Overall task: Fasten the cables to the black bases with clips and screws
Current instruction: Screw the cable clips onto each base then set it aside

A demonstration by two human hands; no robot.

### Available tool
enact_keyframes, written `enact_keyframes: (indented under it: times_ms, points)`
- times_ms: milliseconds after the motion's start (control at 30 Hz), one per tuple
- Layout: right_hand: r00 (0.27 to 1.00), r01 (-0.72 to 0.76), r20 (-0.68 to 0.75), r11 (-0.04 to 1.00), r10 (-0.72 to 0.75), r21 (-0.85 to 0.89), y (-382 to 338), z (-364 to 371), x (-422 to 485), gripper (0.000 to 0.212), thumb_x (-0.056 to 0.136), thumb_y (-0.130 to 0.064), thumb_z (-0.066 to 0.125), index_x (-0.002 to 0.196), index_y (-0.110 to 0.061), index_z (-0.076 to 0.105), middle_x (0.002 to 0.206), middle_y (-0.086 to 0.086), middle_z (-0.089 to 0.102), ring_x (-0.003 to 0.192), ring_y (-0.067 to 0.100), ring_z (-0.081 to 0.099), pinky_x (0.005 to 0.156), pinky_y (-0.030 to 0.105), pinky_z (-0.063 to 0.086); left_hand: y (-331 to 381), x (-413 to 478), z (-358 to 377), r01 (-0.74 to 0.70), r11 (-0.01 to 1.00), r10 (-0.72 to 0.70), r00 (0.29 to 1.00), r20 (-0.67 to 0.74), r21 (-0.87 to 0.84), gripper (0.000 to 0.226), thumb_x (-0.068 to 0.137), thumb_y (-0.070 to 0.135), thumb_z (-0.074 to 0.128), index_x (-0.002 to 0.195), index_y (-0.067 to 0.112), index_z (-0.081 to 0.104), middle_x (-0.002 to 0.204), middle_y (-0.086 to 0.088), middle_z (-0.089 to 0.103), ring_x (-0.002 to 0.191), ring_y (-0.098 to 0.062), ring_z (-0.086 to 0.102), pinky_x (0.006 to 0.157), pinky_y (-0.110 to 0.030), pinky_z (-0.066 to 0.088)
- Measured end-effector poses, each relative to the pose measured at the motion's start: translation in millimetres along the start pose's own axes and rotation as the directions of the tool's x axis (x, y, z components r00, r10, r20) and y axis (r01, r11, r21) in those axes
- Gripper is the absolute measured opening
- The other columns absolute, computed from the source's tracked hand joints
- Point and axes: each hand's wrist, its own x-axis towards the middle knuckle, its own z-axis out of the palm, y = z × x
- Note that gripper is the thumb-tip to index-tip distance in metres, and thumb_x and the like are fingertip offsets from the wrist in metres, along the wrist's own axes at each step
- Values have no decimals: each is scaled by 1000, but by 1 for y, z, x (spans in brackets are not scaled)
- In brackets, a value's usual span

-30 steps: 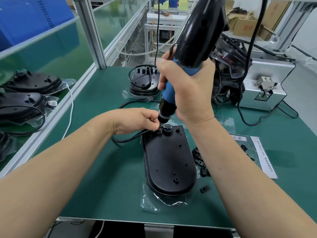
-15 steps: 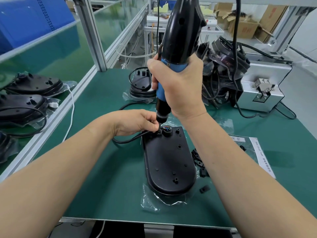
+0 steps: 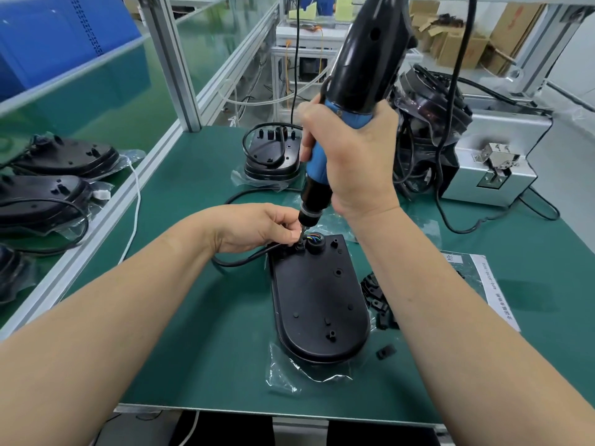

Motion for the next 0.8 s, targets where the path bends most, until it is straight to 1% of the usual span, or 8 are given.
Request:
enact_keyframes:
  times_ms: [67,133,300,400,500,600,700,800]
  points:
    - [1000,4,-20,1000,-4,0,0,-3,0,12,76,5,61,69,-3,54,52,4,49,44,22,45,49,31,42,0,0,0,-12,999,12,1000,-2,30,48,78,18,62,109,-16,48,92,-6,49,88,-15,44,92,-31,34]
    - [1000,12,-26,1000,-12,-2,1,-3,1,14,75,5,61,67,-4,53,51,2,49,43,22,45,49,31,42,-1,1,-1,-18,999,18,1000,-3,47,44,80,16,62,108,-15,49,91,-5,49,87,-15,43,89,-29,34]
    - [999,23,-23,999,-24,-29,1,0,0,10,75,3,62,71,-1,54,52,5,50,43,22,46,50,33,43,-6,4,-5,-17,994,18,1000,-8,108,26,94,0,55,112,-18,47,95,-9,48,91,-18,41,92,-32,33]
    - [999,23,-22,999,-24,-47,0,1,0,7,75,3,62,74,1,55,54,9,50,43,23,47,50,34,43,-6,4,-4,-25,992,28,999,-19,124,26,95,-1,54,113,-18,48,95,-9,49,91,-17,42,92,-31,33]
    - [999,20,-40,999,-22,-38,0,1,0,7,75,4,62,75,1,56,55,7,50,44,23,46,50,33,43,-6,4,-5,-39,990,41,999,-14,138,22,94,-1,54,107,-17,48,92,-9,48,88,-17,42,90,-31,33]
    - [999,23,-37,998,-25,-60,0,2,0,7,74,2,63,75,4,56,56,8,51,44,24,48,50,35,44,-7,4,-5,-45,990,47,999,-13,132,23,95,1,55,108,-16,48,92,-8,48,88,-16,42,91,-31,33]
    - [999,25,-25,996,-28,-83,2,5,0,17,72,0,63,78,13,55,59,13,52,47,25,49,51,40,45,-9,5,-6,-54,991,55,998,-9,121,23,94,3,57,109,-14,50,94,-7,50,90,-17,43,93,-34,34]
    - [1000,7,-18,995,-9,-102,2,8,2,16,73,2,64,79,13,55,59,13,51,49,25,49,51,40,44,-7,4,-4,-66,994,67,998,-7,90,37,87,14,63,109,-13,51,94,-7,52,90,-16,45,93,-33,36]
